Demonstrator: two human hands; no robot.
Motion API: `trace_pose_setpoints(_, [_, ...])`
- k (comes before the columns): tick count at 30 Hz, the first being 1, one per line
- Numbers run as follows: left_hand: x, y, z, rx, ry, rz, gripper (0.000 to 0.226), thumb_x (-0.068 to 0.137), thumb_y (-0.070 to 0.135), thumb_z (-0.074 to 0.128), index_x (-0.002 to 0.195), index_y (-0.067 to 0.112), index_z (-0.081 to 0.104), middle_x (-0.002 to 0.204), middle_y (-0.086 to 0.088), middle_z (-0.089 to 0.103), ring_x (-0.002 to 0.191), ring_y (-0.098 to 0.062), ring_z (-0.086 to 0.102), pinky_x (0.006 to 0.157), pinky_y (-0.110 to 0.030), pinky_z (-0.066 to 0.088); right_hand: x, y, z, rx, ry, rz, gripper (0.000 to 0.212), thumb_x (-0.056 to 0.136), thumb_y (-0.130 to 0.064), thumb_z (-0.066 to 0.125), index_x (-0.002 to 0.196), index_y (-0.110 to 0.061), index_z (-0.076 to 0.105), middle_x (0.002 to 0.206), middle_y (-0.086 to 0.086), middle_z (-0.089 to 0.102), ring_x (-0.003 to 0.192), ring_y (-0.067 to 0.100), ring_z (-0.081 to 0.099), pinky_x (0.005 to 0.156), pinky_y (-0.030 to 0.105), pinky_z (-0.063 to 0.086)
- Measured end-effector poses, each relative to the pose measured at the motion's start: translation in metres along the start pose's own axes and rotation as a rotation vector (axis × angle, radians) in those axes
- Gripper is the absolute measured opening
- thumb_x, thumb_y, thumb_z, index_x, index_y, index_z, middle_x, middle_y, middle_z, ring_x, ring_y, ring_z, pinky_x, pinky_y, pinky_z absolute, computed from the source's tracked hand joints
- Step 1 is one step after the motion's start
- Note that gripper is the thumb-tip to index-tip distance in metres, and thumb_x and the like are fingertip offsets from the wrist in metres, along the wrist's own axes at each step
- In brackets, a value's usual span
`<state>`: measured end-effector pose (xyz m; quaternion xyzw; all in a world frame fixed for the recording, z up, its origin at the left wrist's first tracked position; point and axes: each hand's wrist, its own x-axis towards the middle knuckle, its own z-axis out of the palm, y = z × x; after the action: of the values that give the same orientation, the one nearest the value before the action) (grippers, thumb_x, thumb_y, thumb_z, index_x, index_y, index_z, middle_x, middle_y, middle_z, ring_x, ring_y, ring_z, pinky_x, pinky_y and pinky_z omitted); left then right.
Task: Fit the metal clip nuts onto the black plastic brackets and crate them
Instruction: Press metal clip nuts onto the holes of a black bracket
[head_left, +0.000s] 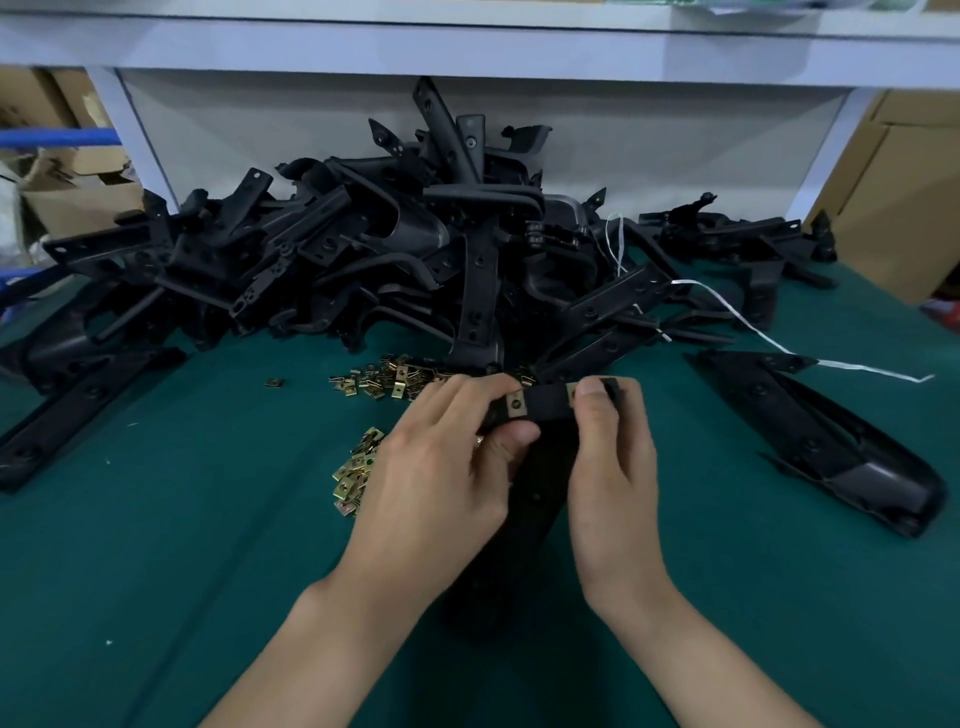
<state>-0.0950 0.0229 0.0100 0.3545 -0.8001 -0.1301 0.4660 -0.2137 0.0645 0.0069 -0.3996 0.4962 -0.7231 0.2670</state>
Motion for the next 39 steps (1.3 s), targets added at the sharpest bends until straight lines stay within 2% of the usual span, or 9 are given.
trace_pose_setpoints(4, [0.001,-0.010,-0.005,-0.040,-0.133,-0.095,0.037,0.097,0.047,0.051,0.123,0.022,0.061,0.107,0.021,0.059,0.101,0.001,0.054,0.085,-0.009,0.041,0.009,0.004,-0.008,-0.083,-0.121,0.022,0.016,0.102,-0.021,0.054,0.089,-0.025,0.062,0.079,-0.009,0.061,0.073,-0.001,0.055,0.066,0.008,0.044])
trace_pose_setpoints(7, [0.002,-0.017,-0.011,-0.008,-0.165,-0.081,0.045,0.093,0.054,0.048,0.124,0.024,0.061,0.102,0.029,0.053,0.098,0.002,0.053,0.083,-0.014,0.045,0.016,0.004,-0.020,-0.304,-0.260,-0.109,0.016,0.099,-0.022,0.057,0.104,-0.036,0.065,0.087,-0.012,0.063,0.075,-0.001,0.057,0.067,0.011,0.045])
trace_pose_setpoints(10, [0.003,-0.017,-0.016,0.024,-0.160,-0.044,0.045,0.092,0.054,0.047,0.124,0.024,0.060,0.102,0.032,0.051,0.098,0.000,0.055,0.083,-0.019,0.047,0.023,0.002,-0.030,-0.647,-0.343,-0.379,0.023,0.095,-0.036,0.057,0.118,-0.035,0.060,0.114,-0.020,0.056,0.112,0.010,0.056,0.093,0.023,0.044])
trace_pose_setpoints(12, [0.003,-0.014,-0.018,0.037,-0.158,-0.002,0.041,0.094,0.049,0.050,0.122,0.022,0.061,0.101,0.028,0.052,0.097,-0.001,0.056,0.083,-0.022,0.048,0.026,0.001,-0.035,-0.720,-0.394,-0.475,0.027,0.097,-0.040,0.057,0.122,-0.032,0.058,0.119,-0.023,0.052,0.118,0.013,0.052,0.097,0.025,0.043])
trace_pose_setpoints(18, [0.004,-0.010,-0.021,0.066,-0.085,0.016,0.035,0.092,0.046,0.057,0.119,0.024,0.060,0.105,0.019,0.059,0.096,-0.005,0.056,0.084,-0.024,0.044,0.025,-0.002,-0.035,-0.617,-0.490,-0.418,0.032,0.100,-0.037,0.052,0.132,-0.035,0.054,0.115,-0.023,0.049,0.115,0.013,0.054,0.094,0.013,0.040])
trace_pose_setpoints(23, [0.002,-0.009,-0.020,0.016,-0.162,-0.007,0.027,0.096,0.037,0.053,0.121,0.032,0.047,0.110,0.022,0.053,0.101,-0.004,0.054,0.086,-0.023,0.043,0.023,-0.002,-0.034,-0.621,-0.526,-0.412,0.030,0.100,-0.030,0.055,0.129,-0.036,0.053,0.113,-0.022,0.048,0.110,0.011,0.054,0.090,0.012,0.040])
trace_pose_setpoints(32, [-0.002,-0.010,-0.013,0.084,-0.048,0.108,0.023,0.098,0.027,0.050,0.119,0.019,0.050,0.105,0.012,0.055,0.095,-0.011,0.056,0.078,-0.031,0.049,0.015,0.002,-0.027,-0.587,-0.482,-0.439,0.046,0.094,0.005,0.057,0.126,-0.027,0.055,0.108,-0.013,0.049,0.104,0.010,0.054,0.087,0.009,0.040])
trace_pose_setpoints(35, [-0.004,-0.010,-0.010,0.060,-0.026,0.099,0.022,0.097,0.025,0.050,0.117,0.018,0.053,0.104,0.011,0.057,0.094,-0.014,0.058,0.071,-0.040,0.053,0.014,0.004,-0.027,-0.585,-0.469,-0.432,0.045,0.093,0.005,0.056,0.125,-0.027,0.055,0.107,-0.012,0.050,0.102,0.012,0.055,0.086,0.010,0.041])
trace_pose_setpoints(39, [-0.004,-0.010,-0.008,0.046,-0.016,0.060,0.020,0.097,0.027,0.050,0.116,0.023,0.055,0.102,0.016,0.058,0.091,-0.010,0.059,0.071,-0.039,0.053,0.012,0.006,-0.025,-0.559,-0.430,-0.402,0.036,0.096,-0.008,0.055,0.123,-0.032,0.055,0.106,-0.015,0.051,0.102,0.014,0.055,0.085,0.013,0.042])
